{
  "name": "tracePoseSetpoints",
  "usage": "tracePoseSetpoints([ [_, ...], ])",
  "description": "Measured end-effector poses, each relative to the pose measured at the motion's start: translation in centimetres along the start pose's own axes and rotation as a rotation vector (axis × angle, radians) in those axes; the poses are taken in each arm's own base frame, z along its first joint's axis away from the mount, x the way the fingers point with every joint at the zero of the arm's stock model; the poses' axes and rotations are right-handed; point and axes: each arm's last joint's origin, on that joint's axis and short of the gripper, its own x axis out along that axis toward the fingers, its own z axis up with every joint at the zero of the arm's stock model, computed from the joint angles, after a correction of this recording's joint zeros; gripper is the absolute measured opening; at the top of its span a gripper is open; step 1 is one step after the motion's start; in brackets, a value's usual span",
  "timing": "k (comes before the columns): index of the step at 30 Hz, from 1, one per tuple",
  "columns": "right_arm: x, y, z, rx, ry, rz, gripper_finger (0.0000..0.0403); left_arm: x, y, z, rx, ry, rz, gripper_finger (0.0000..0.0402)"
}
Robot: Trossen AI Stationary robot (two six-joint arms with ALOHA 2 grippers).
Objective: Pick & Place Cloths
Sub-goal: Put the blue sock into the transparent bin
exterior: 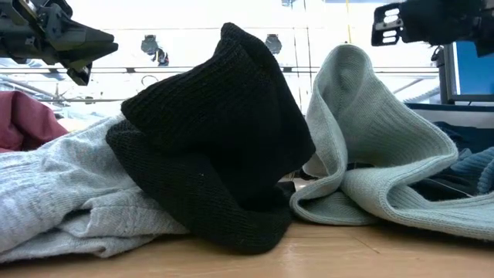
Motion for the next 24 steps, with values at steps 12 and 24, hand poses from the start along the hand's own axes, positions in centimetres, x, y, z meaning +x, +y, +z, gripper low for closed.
tracePoseSetpoints([
  [12,1.9,0.6,-0.6,0.195,0.667,-0.175,0.0004,0.0,0.0,0.0,-0.011,0.000,0.000,0.0081],
  [24,0.3,2.0,0.7,0.524,0.932,-0.223,0.0039,0.0,0.0,0.0,-0.008,0.002,0.001,0.0081],
])
